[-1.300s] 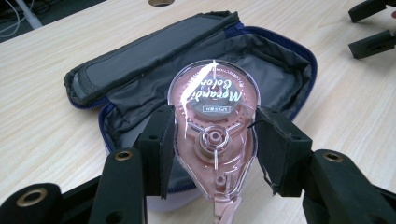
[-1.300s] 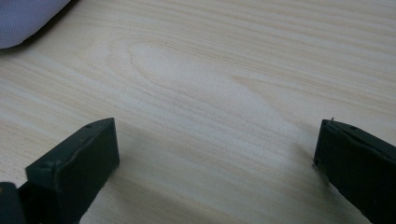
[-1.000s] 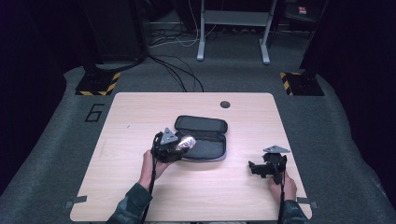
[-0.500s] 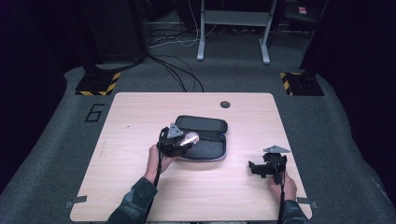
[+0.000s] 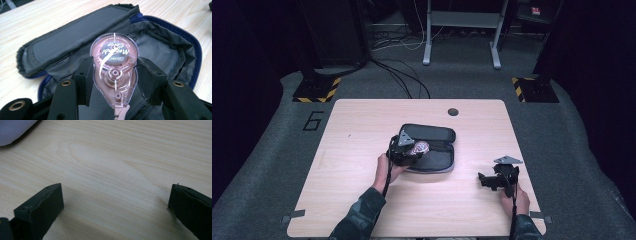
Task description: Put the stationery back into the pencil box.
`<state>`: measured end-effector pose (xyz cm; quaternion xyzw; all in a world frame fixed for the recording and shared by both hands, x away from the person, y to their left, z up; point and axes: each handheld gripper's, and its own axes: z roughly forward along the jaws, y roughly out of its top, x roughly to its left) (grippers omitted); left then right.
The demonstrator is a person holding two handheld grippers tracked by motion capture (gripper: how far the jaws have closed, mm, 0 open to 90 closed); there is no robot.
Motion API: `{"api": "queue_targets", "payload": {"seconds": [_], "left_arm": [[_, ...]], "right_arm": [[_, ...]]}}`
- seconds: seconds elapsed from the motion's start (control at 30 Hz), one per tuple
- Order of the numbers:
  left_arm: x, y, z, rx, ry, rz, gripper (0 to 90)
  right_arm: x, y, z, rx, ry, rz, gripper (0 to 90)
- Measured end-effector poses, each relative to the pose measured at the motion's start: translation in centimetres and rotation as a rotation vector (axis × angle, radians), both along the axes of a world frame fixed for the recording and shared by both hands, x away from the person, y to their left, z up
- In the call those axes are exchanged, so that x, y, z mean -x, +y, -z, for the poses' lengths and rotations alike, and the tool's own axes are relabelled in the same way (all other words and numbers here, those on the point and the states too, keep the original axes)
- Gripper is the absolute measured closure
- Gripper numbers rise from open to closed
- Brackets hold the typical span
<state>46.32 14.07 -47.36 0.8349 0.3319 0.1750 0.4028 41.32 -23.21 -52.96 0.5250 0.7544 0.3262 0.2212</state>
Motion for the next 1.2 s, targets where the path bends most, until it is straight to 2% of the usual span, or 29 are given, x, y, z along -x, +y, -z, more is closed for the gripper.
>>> {"api": "queue_targets", "payload": {"seconds": [0.3,0.43,0.53,0.6,0.7,0.83,0.87,1.0,1.03,1.17,1.2], "left_arm": [[-0.5,-1.1,1.1,-0.011,0.016,0.004,49.9],[-0.8,-1.5,1.6,-0.025,0.039,0.018,49.8],[-0.8,-1.8,1.9,-0.036,0.051,0.008,49.9],[-0.9,-2.1,2.1,-0.065,0.067,0.013,49.8],[-1.1,-2.4,2.6,-0.077,0.091,0.008,49.8],[-1.3,-2.6,2.7,-0.089,0.104,0.003,49.7],[-1.3,-2.6,2.8,-0.077,0.103,-0.007,49.6],[-1.2,-2.5,2.6,-0.082,0.115,-0.026,48.8],[-1.2,-2.4,2.6,-0.068,0.119,-0.026,47.7],[-1.1,-2.0,2.2,-0.059,0.115,-0.042,34.9],[-1.1,-1.9,2.1,-0.039,0.114,-0.052,31.0]], "right_arm": [[0.0,0.0,0.0,0.000,0.000,0.000,0.0],[0.0,0.0,0.0,0.000,0.000,0.000,0.0],[0.0,0.0,0.0,0.000,0.000,0.000,0.0],[0.0,0.0,0.0,0.000,0.000,0.000,0.0],[0.0,0.0,0.0,0.000,0.000,-0.001,0.0],[0.0,0.0,0.0,0.000,0.000,-0.001,0.0],[0.0,0.0,0.0,0.000,0.000,-0.001,0.0],[0.0,0.0,0.0,0.000,0.000,-0.001,0.0],[0.0,0.0,0.0,0.000,0.000,-0.001,0.0],[0.0,0.0,0.0,0.000,0.000,-0.001,0.0],[0.0,0.0,0.0,0.000,0.000,-0.001,0.0]]}}
